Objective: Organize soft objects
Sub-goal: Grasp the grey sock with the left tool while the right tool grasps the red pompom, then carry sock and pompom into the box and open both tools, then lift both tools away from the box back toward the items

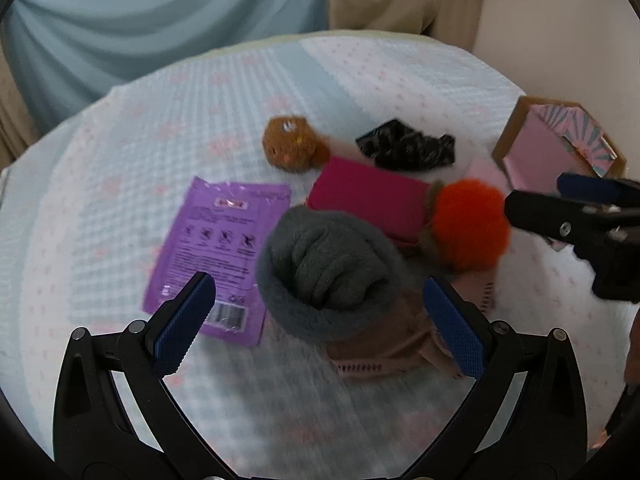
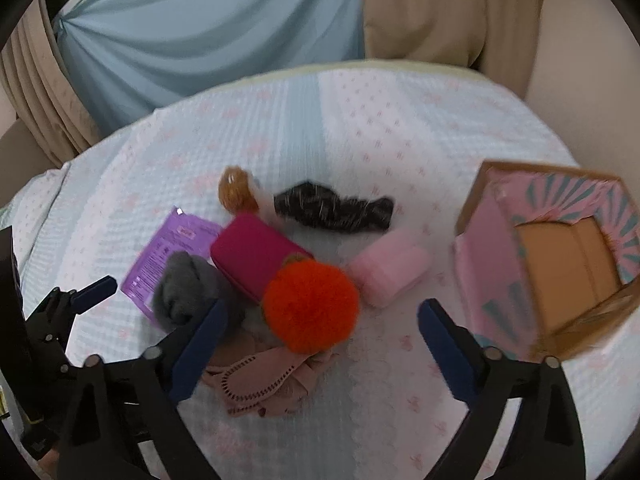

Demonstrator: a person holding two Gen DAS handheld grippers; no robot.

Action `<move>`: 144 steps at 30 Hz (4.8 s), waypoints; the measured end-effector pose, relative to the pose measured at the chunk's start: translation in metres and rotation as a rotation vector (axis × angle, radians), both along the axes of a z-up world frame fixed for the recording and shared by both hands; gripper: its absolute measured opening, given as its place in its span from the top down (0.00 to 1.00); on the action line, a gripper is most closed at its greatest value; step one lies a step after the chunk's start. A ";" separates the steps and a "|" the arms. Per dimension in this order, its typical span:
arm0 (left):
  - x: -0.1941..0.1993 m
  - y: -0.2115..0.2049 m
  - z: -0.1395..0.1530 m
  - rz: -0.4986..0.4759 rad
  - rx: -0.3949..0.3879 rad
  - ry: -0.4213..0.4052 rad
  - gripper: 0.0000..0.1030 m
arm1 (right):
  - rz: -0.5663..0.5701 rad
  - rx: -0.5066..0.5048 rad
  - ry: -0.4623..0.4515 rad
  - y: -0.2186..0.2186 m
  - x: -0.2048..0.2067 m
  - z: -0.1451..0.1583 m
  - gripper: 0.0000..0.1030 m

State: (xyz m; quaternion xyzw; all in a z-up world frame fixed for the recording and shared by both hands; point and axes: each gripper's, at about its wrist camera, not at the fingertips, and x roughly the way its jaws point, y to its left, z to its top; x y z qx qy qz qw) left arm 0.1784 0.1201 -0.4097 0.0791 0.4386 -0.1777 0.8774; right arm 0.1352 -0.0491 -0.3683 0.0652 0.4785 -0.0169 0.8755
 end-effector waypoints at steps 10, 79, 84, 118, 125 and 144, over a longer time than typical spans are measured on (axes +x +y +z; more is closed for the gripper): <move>0.028 -0.012 -0.049 -0.027 -0.044 0.050 0.18 | 0.039 0.062 0.066 0.003 0.035 -0.061 0.35; -0.047 -0.298 0.264 0.068 -0.130 -0.028 0.49 | -0.093 -0.099 -0.126 -0.281 -0.077 0.240 0.67; -0.017 -0.350 0.215 0.062 -0.090 0.075 0.49 | -0.081 -0.084 0.001 -0.325 -0.039 0.194 0.67; 0.054 -0.436 0.001 -0.080 0.151 0.482 0.01 | -0.021 0.171 0.438 -0.386 0.063 -0.021 0.00; 0.047 -0.428 0.017 -0.054 0.115 0.476 0.01 | -0.036 0.182 0.430 -0.388 0.050 -0.013 0.00; -0.015 -0.368 0.201 -0.007 -0.030 0.202 0.00 | -0.072 0.048 0.095 -0.346 -0.031 0.195 0.00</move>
